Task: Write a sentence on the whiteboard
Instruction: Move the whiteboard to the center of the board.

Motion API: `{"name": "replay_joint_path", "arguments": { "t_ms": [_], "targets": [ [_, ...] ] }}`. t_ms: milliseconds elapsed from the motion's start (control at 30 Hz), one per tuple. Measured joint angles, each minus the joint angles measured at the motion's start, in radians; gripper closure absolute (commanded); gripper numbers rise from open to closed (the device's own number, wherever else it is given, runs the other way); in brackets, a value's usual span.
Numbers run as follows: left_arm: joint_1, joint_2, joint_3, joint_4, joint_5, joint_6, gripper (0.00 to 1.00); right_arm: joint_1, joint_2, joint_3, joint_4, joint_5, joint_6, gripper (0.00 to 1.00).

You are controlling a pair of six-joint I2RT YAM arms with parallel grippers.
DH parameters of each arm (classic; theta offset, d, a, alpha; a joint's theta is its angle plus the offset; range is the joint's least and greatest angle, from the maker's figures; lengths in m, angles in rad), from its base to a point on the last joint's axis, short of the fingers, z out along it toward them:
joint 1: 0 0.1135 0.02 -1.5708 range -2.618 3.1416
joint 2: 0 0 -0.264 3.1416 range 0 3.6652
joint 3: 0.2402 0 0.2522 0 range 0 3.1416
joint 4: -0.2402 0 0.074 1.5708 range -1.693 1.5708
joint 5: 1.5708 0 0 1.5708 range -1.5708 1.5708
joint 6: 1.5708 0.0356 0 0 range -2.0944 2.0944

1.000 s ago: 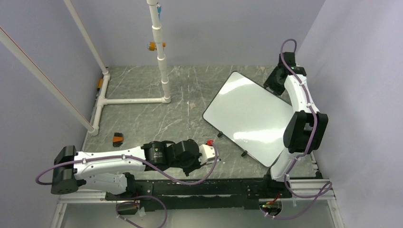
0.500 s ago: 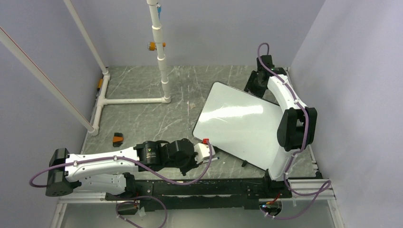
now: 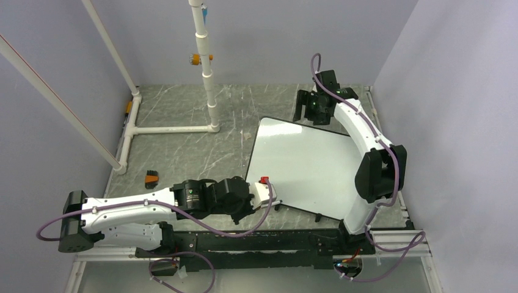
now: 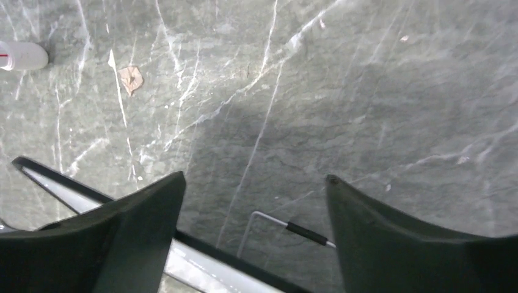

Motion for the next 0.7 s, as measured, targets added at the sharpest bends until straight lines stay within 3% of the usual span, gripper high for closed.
{"name": "replay_joint_path", "arguments": {
  "t_ms": [33,200,400,533,700],
  "targets": [
    [0.000,0.000,0.011,-0.005,-0.004,0.003,1.00,0.003,-0.006,0.011,-0.005,0.009,-0.009,0.01],
    [-0.001,0.000,0.079,-0.026,-0.033,0.048,1.00,0.002,-0.080,0.077,-0.035,0.050,-0.048,0.00],
    [-0.001,0.000,0.138,-0.045,-0.077,0.128,1.00,0.000,-0.285,0.095,-0.041,0.009,-0.053,0.00],
    [-0.001,0.000,0.188,-0.057,-0.105,0.179,1.00,-0.003,-0.452,0.029,-0.005,-0.156,-0.026,0.02],
    [0.005,0.000,0.270,-0.051,-0.134,0.226,1.00,-0.003,-0.617,-0.209,0.114,-0.463,0.087,0.07]
  ]
}}
